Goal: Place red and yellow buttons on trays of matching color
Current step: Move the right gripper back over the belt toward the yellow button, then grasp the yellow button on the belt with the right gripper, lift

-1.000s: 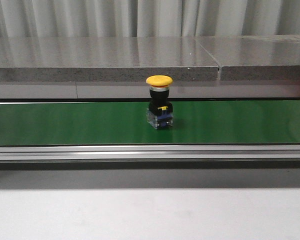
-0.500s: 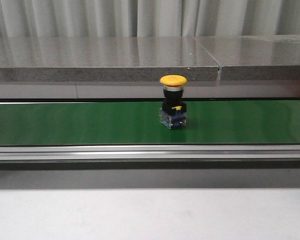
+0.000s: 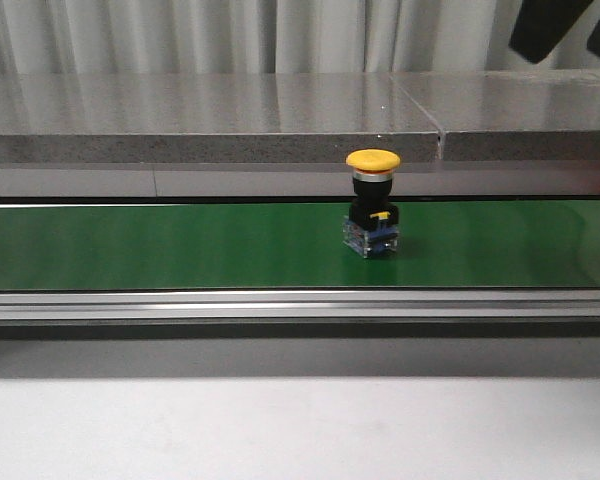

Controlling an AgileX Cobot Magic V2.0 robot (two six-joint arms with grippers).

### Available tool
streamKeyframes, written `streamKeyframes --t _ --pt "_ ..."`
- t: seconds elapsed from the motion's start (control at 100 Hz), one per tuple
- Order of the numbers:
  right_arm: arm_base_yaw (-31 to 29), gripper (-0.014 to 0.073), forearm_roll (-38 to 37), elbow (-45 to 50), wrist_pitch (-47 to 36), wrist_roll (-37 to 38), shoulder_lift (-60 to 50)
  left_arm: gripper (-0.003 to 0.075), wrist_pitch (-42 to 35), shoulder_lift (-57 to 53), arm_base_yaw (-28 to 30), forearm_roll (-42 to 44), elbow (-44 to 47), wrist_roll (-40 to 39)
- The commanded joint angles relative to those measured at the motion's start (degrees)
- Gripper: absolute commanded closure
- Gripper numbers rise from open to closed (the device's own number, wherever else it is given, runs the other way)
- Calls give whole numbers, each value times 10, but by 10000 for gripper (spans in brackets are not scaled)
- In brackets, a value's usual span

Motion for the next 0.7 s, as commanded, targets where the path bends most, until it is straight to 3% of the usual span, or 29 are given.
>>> streamKeyframes --t 0.0,0.3,0.69 --pt "18 -1 4 -14 -17 -11 2 741 -38 0 -4 -8 -16 2" --pt "68 -1 6 -14 -41 -11 67 741 -38 0 -4 -8 -16 2" --pt "71 -1 21 -15 -129 -10 125 741 -38 0 -4 -8 -16 2"
